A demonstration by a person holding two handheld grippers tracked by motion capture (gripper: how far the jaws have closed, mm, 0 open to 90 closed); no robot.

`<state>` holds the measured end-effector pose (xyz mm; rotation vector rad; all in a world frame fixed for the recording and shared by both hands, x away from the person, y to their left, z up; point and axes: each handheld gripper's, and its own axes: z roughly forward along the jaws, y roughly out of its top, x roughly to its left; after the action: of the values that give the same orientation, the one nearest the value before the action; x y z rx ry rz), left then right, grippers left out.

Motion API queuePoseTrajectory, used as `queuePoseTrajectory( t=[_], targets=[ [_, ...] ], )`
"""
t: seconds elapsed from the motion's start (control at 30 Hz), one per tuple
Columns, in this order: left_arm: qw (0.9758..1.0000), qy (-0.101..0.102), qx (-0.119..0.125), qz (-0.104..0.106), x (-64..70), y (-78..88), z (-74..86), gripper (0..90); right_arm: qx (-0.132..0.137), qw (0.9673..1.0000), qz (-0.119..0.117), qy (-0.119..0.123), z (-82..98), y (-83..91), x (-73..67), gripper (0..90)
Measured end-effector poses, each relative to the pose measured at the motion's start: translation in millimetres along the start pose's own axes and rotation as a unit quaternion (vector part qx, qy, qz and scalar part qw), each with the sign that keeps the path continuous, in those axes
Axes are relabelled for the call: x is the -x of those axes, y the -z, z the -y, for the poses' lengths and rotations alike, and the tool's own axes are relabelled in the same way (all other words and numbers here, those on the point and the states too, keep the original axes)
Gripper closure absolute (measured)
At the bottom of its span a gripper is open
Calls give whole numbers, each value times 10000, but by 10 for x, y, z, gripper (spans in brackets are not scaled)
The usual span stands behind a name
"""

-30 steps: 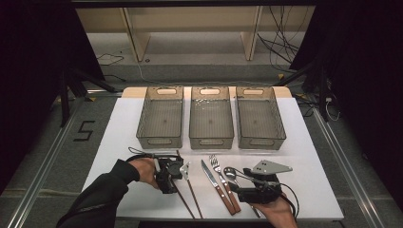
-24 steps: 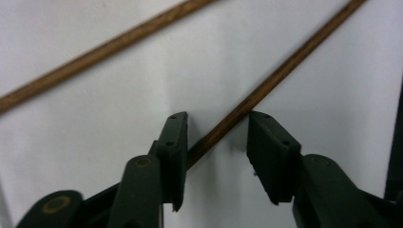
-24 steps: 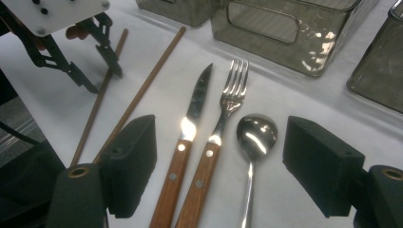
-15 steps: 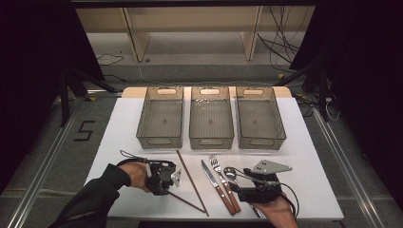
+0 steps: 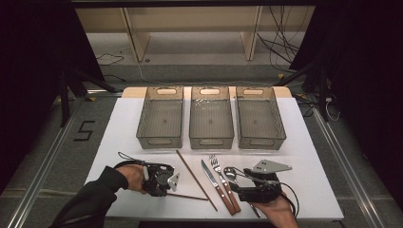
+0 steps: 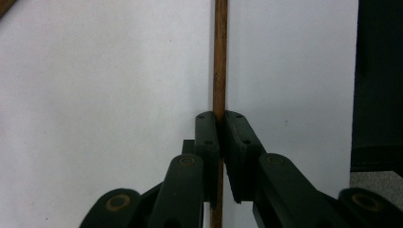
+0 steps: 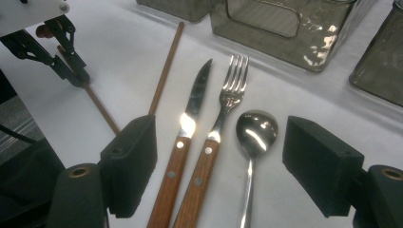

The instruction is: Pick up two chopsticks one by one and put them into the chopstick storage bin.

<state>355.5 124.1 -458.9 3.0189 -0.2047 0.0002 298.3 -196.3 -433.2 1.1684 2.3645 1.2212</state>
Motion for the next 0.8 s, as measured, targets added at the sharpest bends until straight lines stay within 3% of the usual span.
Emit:
queuePoseTrajectory(
  t=[0.07, 0.1, 0.2, 0.3, 0.5, 0.6, 0.7, 0.73, 0.77, 0.8],
  targets=[
    [10000, 1, 10, 27, 2, 2, 3, 842, -4, 10000, -12, -3, 2, -2, 4, 279],
    [9999, 101, 71, 71, 20, -6, 8, 842, -4, 10000, -12, -3, 2, -2, 4, 279],
    [10000, 10, -24, 55, 6, 9, 23, 845, -16, 10000, -22, -1, 4, -6, 5, 279],
    [9999, 154, 27, 28, 10, 27, 54, 846, -11, 10000, -27, 0, 0, -3, 3, 279],
    [9997, 152, 166, -128, 33, 152, 86, 846, 43, 10000, -46, 11, -1, -1, 0, 278],
    [9989, 247, 317, -226, 27, 243, 105, 847, 90, 9999, -55, 6, -7, 13, -2, 277],
    [9974, 369, 487, -376, 3, 356, 130, 846, 126, 9999, -67, 11, -10, 23, 2, 277],
    [9951, 625, 569, -509, -27, 429, 143, 846, 150, 9999, -56, -3, -11, 27, 2, 277],
    [9951, 625, 569, -509, -27, 429, 143, 846, 170, 9998, -54, -4, -10, 29, 3, 277],
    [9920, 797, 679, -700, -62, 502, 157, 846, 188, 9998, -53, -7, -10, 33, 4, 277]
  ],
)
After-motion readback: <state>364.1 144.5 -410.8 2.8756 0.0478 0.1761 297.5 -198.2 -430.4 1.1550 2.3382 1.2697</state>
